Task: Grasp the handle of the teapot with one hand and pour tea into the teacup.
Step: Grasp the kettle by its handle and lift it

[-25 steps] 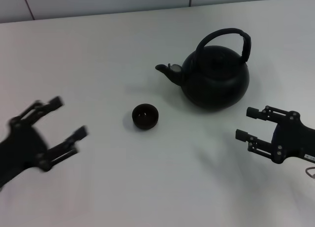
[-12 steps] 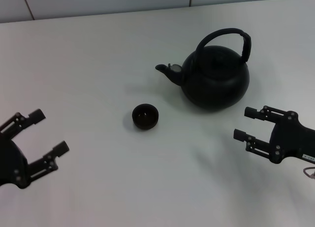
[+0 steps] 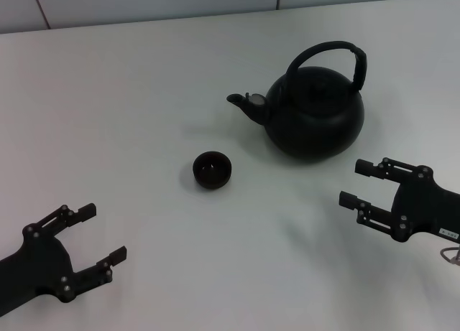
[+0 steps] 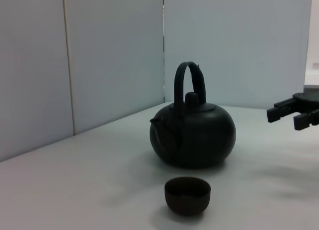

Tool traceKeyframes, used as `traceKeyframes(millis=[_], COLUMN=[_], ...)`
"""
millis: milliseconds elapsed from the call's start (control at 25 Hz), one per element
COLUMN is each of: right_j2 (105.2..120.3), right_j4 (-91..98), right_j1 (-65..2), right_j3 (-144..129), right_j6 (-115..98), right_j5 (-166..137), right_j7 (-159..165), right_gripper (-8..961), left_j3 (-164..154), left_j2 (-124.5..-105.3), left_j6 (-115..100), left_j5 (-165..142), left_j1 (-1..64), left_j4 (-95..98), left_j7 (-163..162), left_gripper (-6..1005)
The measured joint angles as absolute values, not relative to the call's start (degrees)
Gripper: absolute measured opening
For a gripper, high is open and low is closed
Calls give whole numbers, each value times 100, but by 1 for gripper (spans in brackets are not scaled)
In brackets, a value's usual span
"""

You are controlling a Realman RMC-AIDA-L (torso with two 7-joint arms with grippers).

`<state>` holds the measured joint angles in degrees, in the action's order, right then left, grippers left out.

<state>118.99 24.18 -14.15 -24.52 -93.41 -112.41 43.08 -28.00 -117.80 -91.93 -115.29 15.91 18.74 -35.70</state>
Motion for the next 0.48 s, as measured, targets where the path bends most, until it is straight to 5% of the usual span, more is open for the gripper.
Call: traceKeyframes(millis=[480], right_j2=[11926], right_j4=[601], right_j1=[-1225], right_j3=[-1571], right_j6=[-9340], right_j5=[-10086], right_j7=[2597], right_gripper=[608], left_j3=[-2801], left_j2=[-11786], left_j6=[-9275], left_j5=[-11514], left_j1=[1614], left_j4=[1885], left_j7=[-3612], left_gripper=[830])
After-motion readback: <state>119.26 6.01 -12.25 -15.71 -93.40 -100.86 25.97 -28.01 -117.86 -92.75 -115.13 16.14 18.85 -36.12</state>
